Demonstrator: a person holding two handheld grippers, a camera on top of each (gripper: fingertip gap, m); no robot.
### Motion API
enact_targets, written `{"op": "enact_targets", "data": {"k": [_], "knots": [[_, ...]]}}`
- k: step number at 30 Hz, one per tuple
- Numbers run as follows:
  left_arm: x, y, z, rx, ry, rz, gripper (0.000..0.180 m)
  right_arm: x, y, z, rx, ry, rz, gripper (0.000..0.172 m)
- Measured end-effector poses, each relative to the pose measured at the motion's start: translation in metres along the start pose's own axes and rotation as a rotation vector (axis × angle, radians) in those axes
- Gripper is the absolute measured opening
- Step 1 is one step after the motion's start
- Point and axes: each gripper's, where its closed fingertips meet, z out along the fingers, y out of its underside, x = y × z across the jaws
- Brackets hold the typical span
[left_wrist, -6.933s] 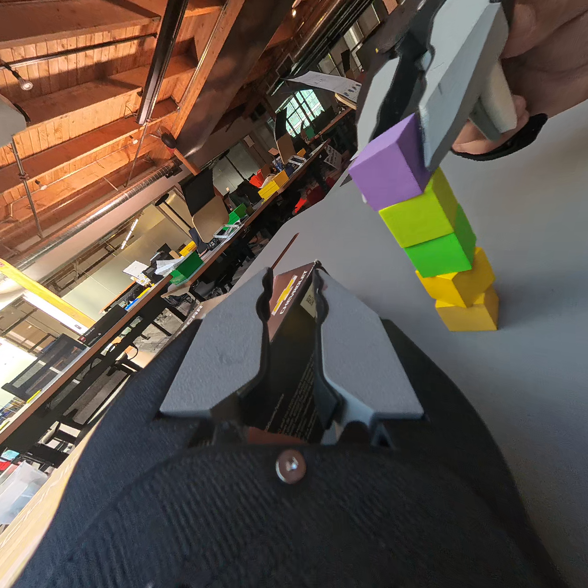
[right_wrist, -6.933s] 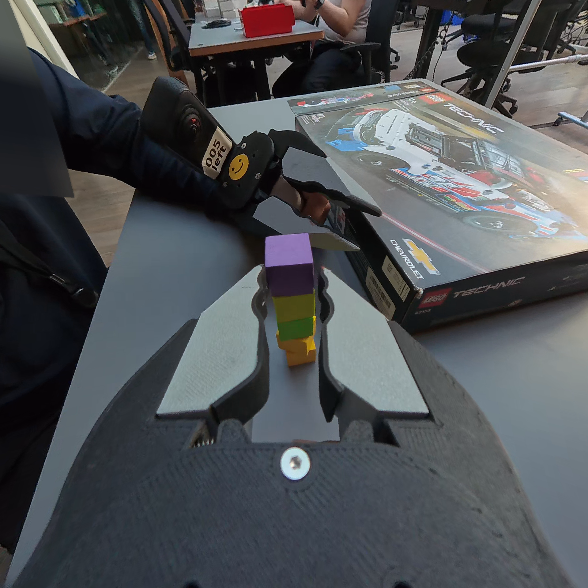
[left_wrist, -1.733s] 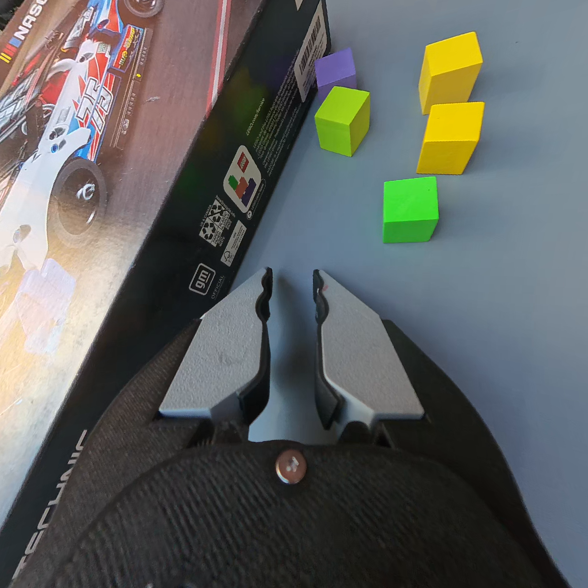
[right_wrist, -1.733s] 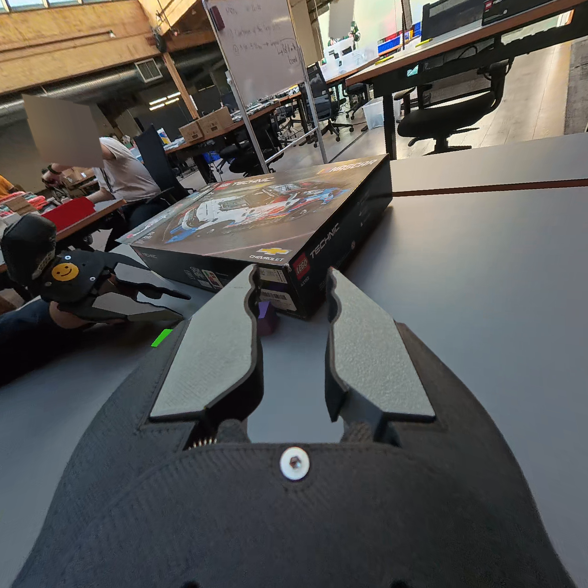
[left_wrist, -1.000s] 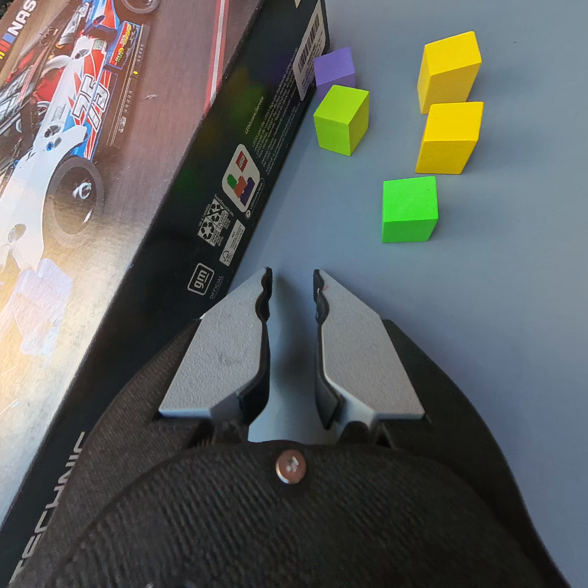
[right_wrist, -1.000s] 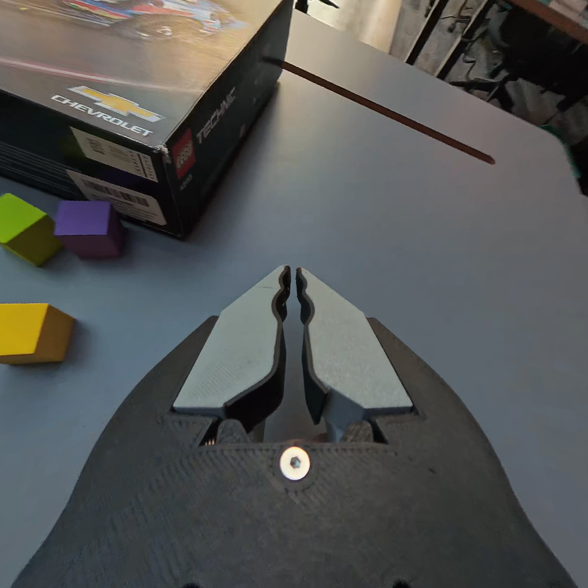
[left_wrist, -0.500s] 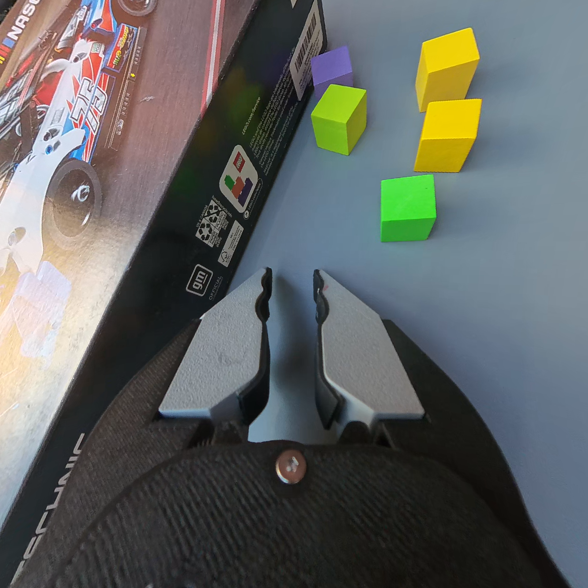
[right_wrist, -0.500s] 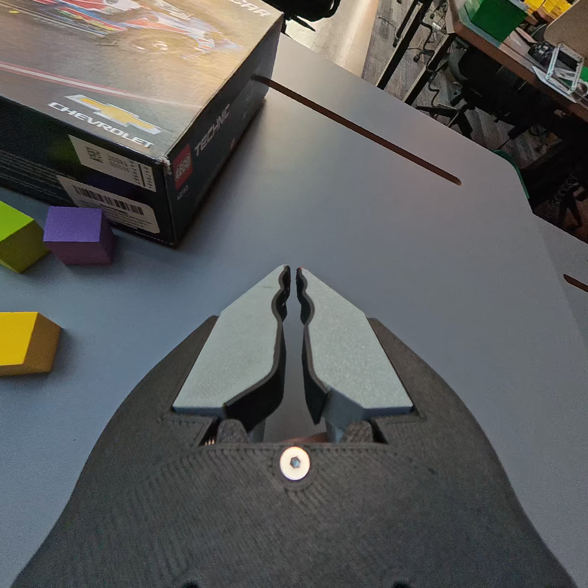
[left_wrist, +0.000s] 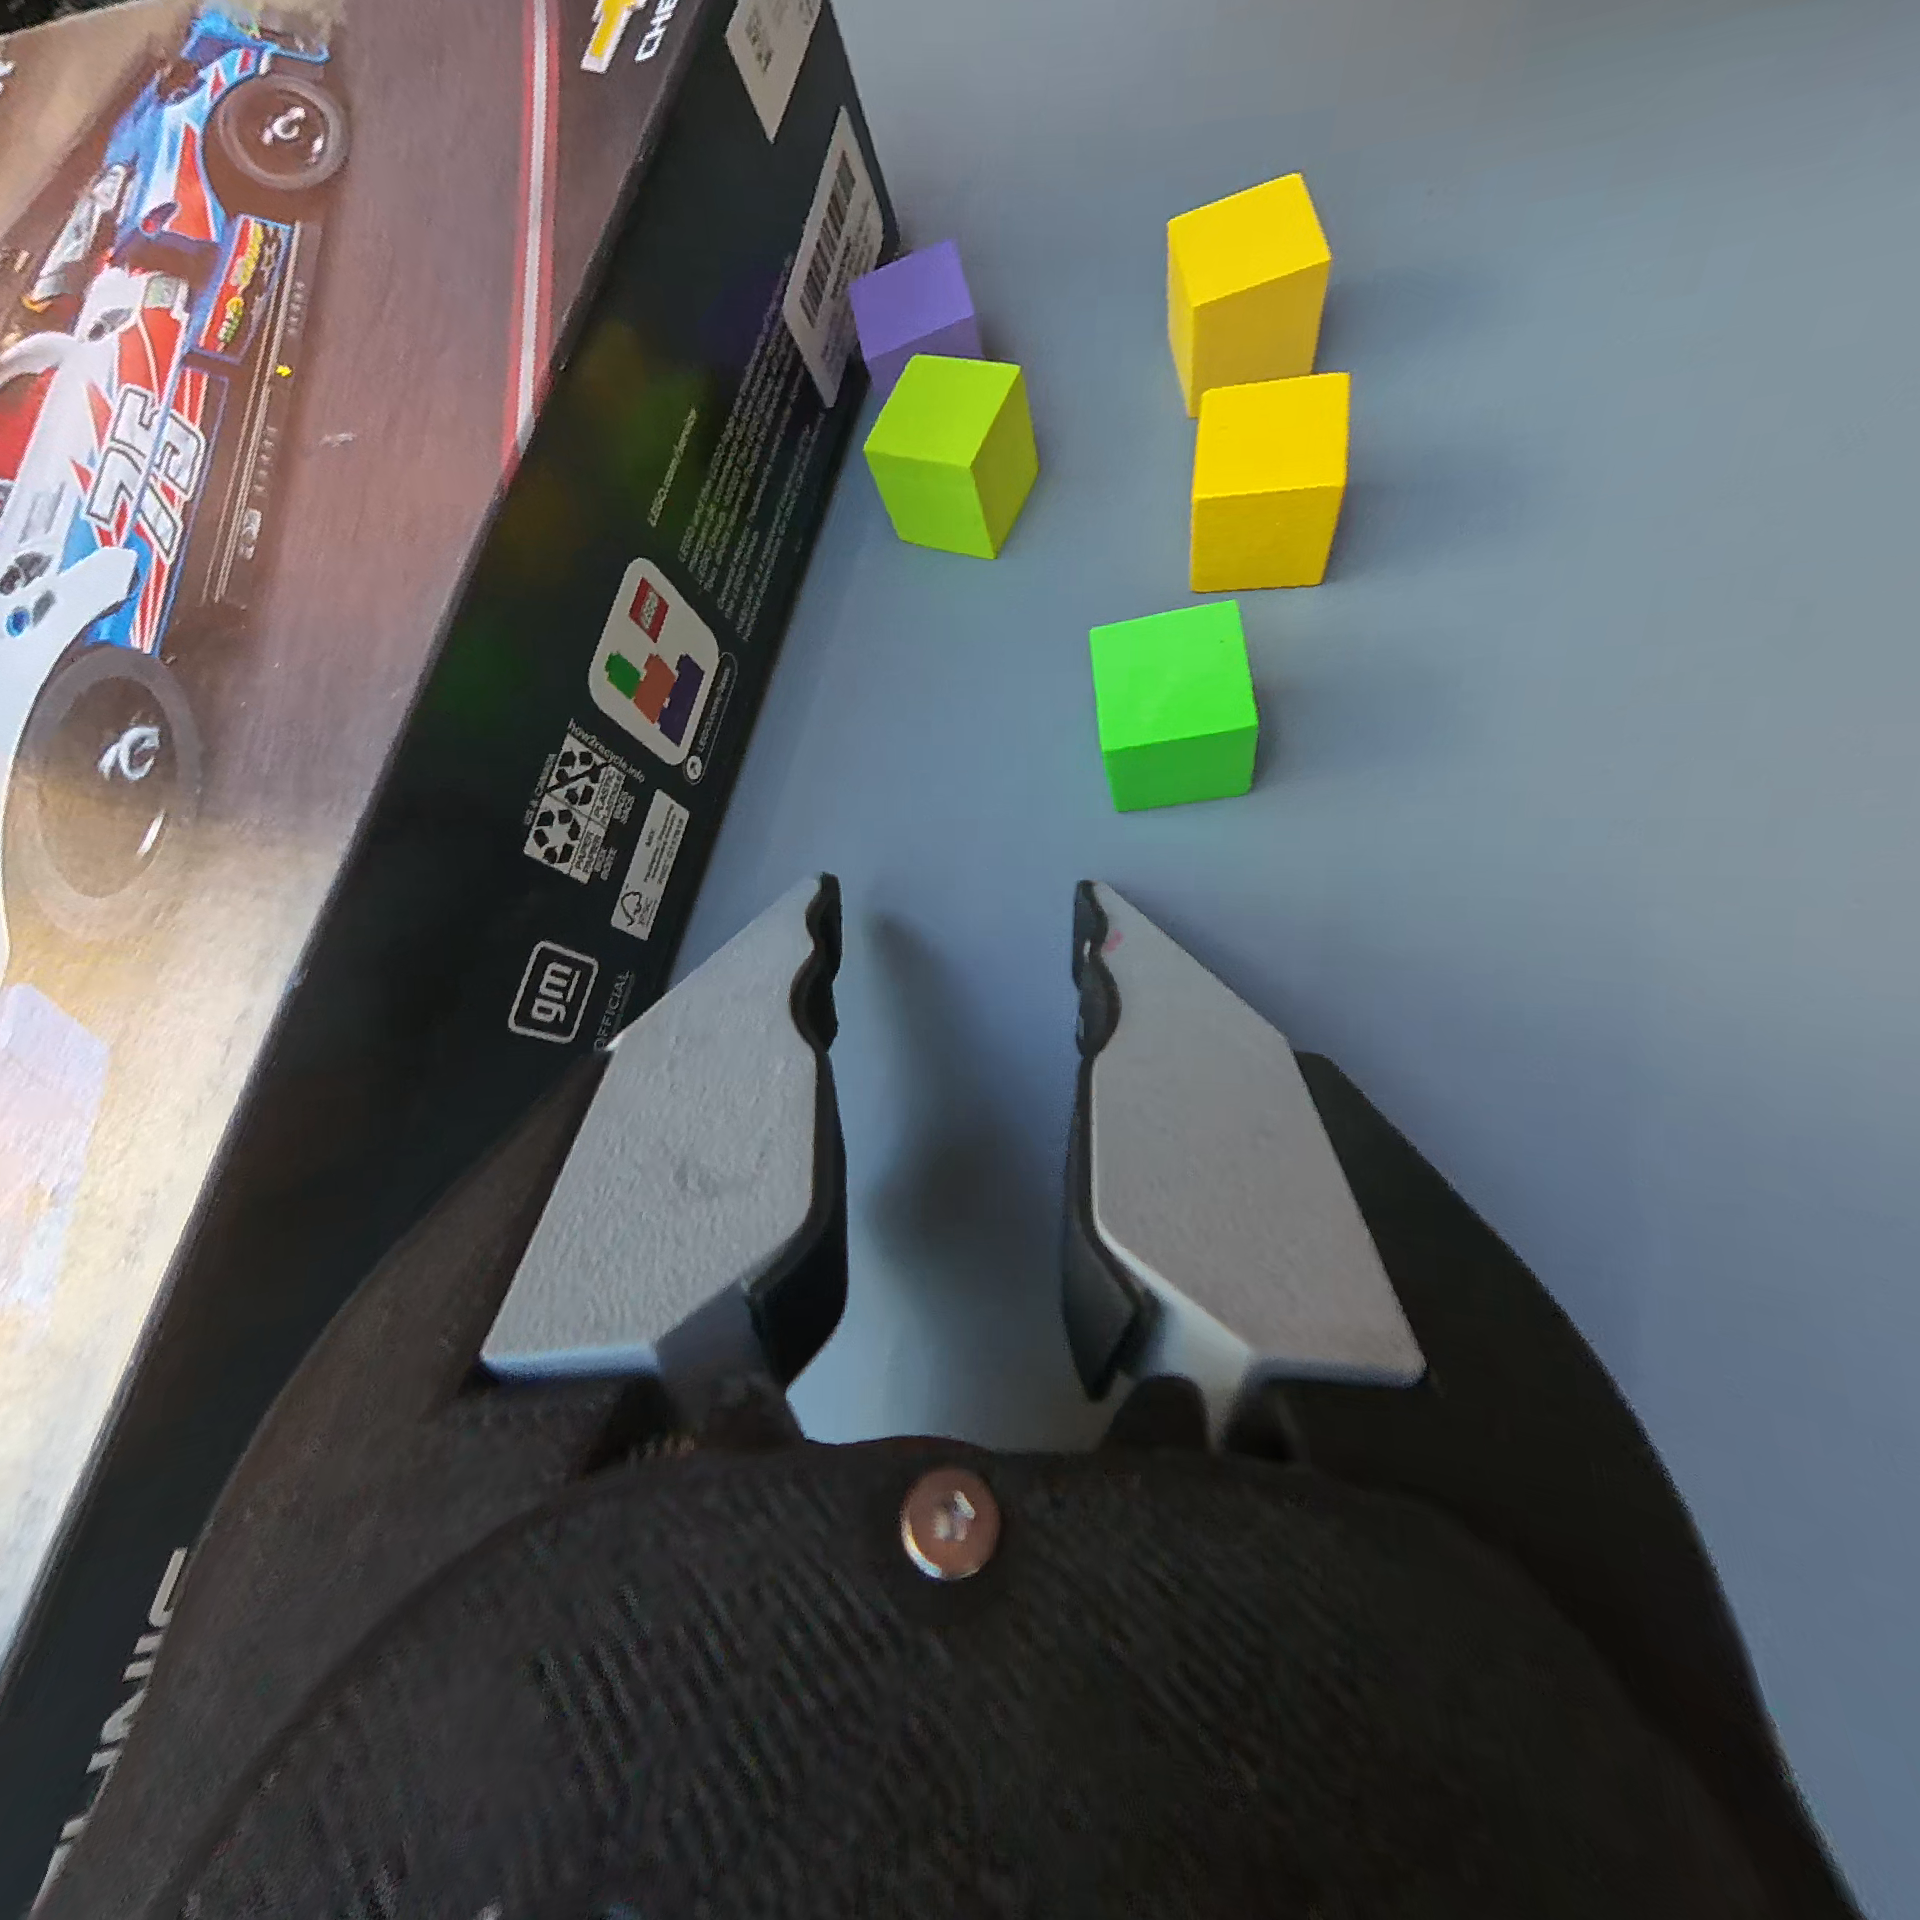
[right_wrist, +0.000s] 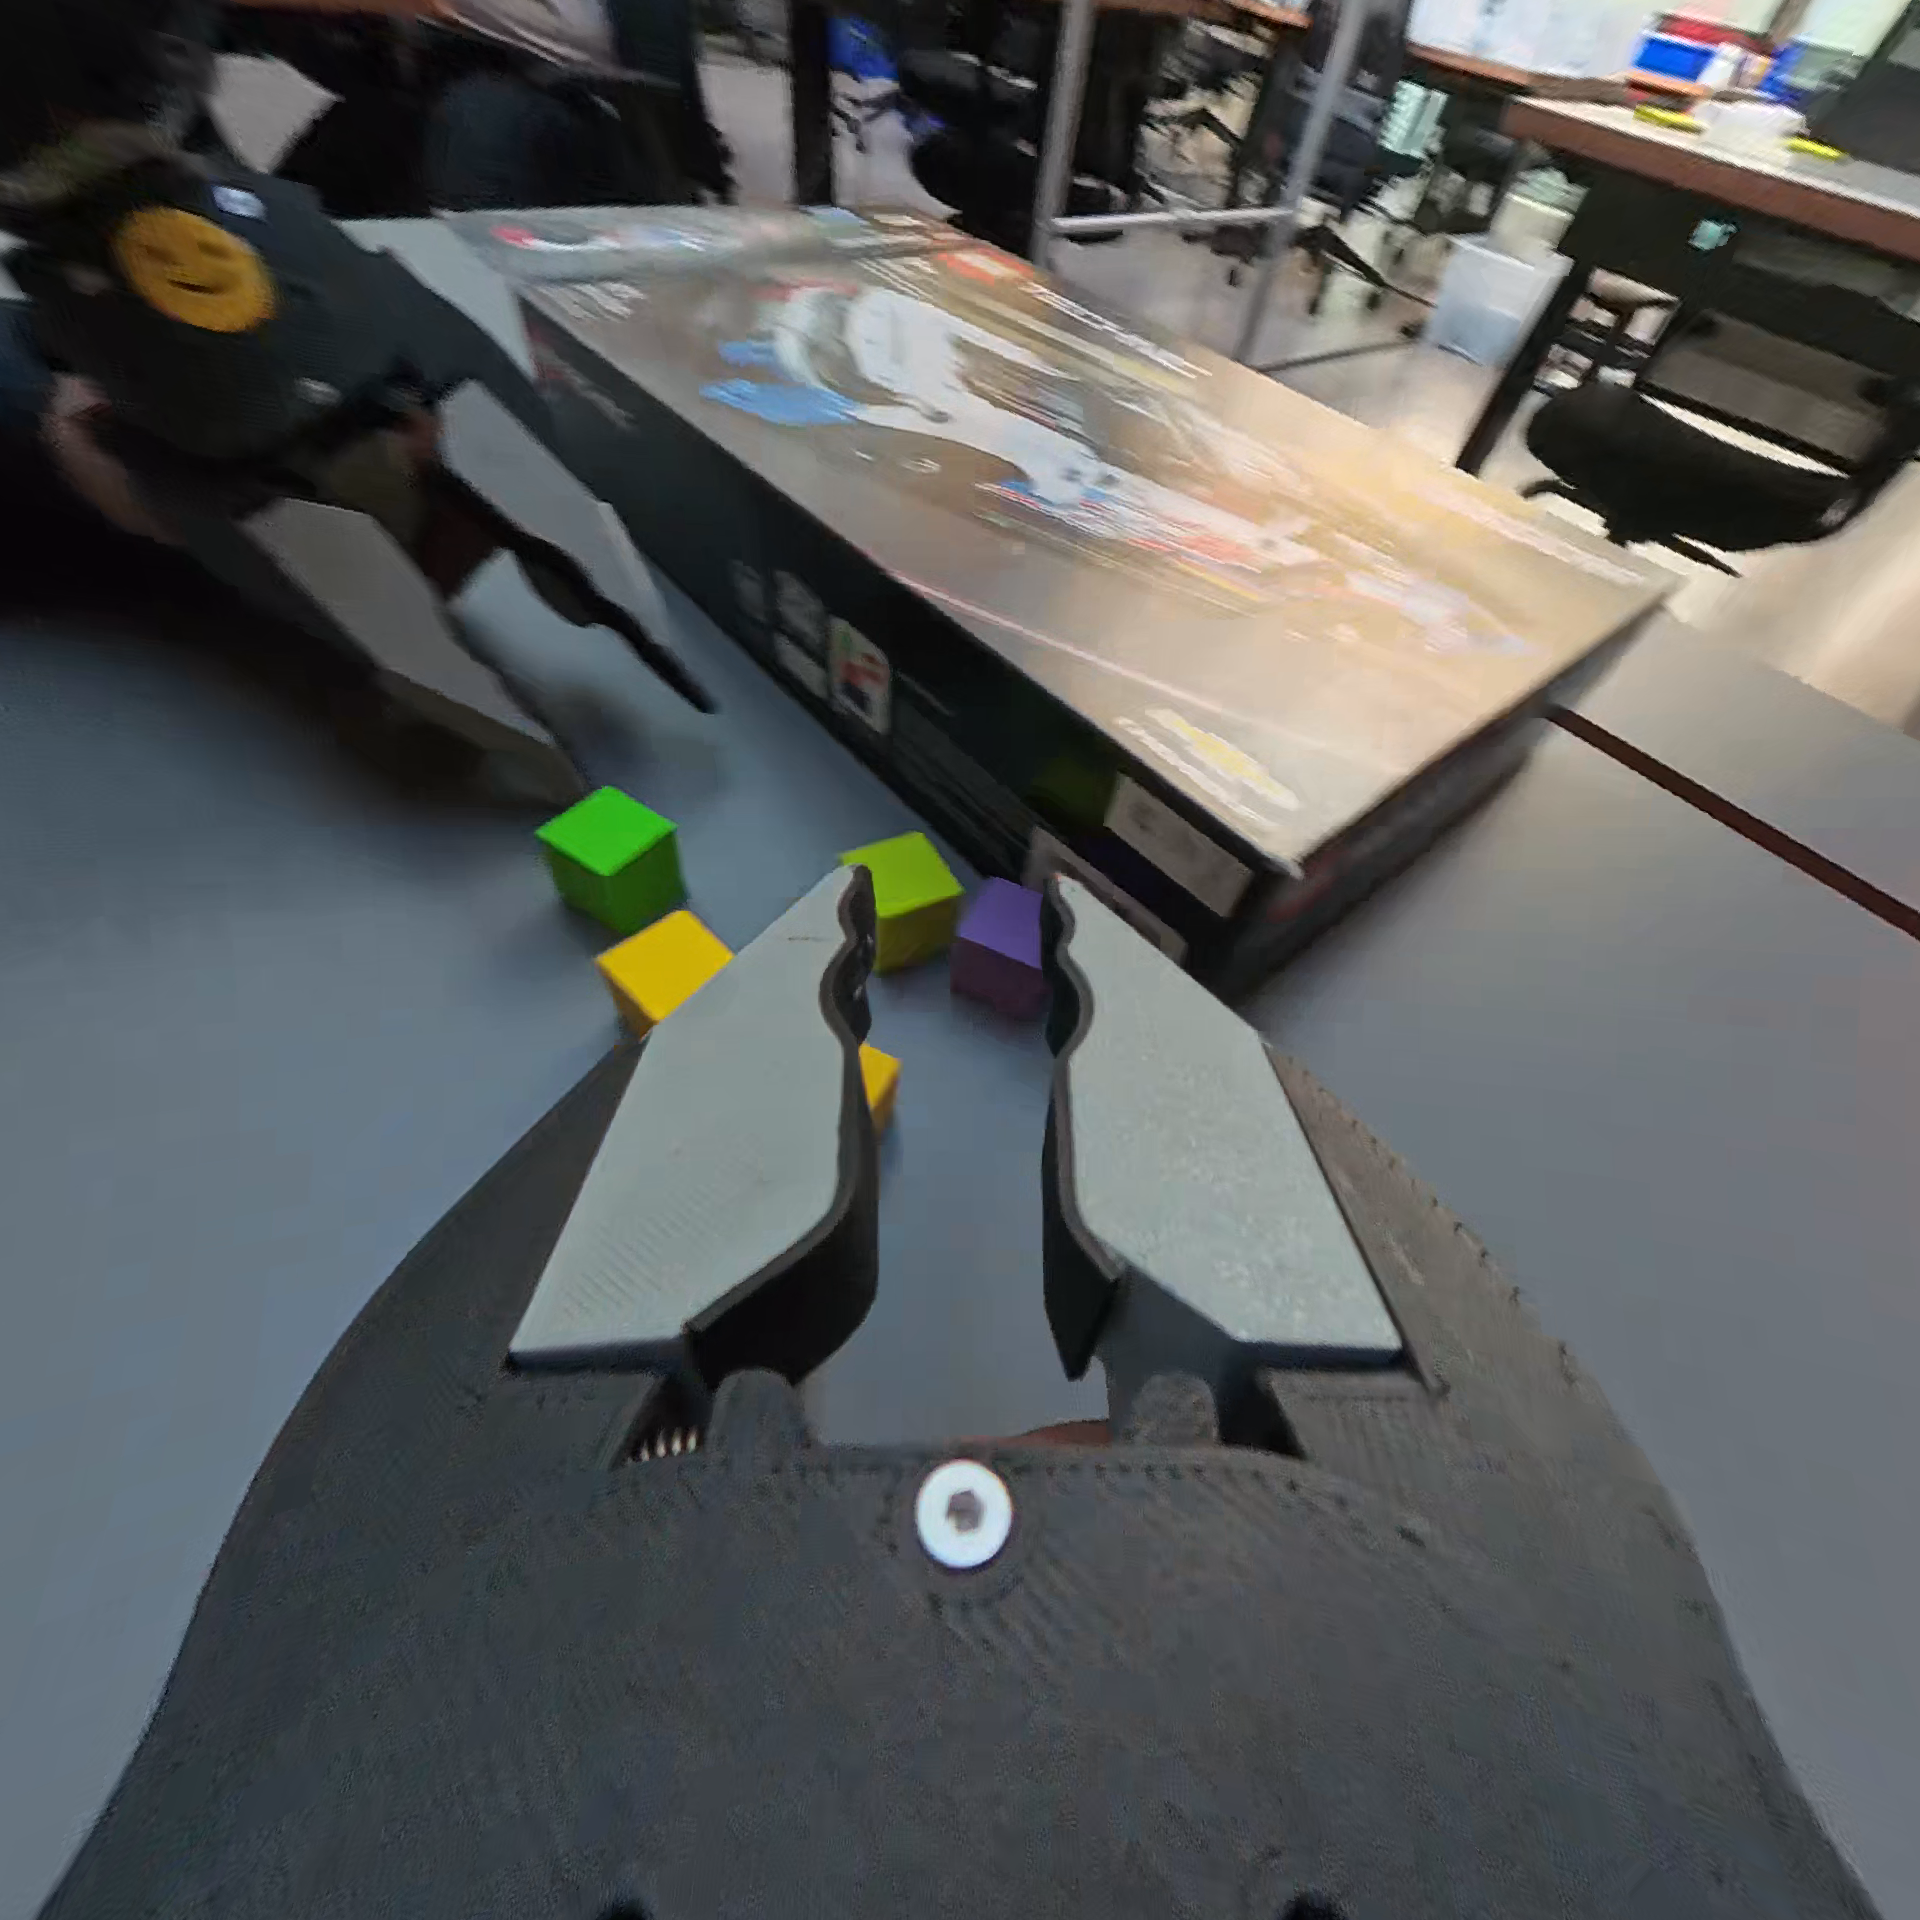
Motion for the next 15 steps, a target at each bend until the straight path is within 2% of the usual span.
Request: {"op": "enact_targets", "data": {"k": [2,6,9,10,12,14,15], "knots": [[0.005,-0.002,0.000,0.006,0.028,-0.004,0.050,-0.022,-0.002,0.003,0.002,-0.093,-0.042,0.033],[0.017,-0.011,0.003,0.027,0.073,-0.009,0.053,-0.045,0.018,0.013,-0.102,-0.210,-0.059,0.044],[0.027,-0.022,0.008,0.043,0.094,-0.017,0.051,-0.053,0.036,0.022,-0.197,-0.218,-0.110,0.044],[0.028,-0.023,0.012,0.036,0.086,-0.016,0.047,-0.053,0.036,0.024,-0.203,-0.205,-0.120,0.042],[0.023,-0.024,0.017,0.013,0.037,-0.016,0.023,-0.029,0.039,0.027,-0.240,-0.049,-0.149,0.029],[0.022,-0.023,0.020,-0.006,0.010,-0.003,0.008,-0.003,0.045,0.025,-0.283,0.109,-0.184,0.024],[0.022,-0.022,0.021,-0.013,0.005,0.002,0.005,0.002,0.045,0.023,-0.282,0.129,-0.174,0.024]]}}
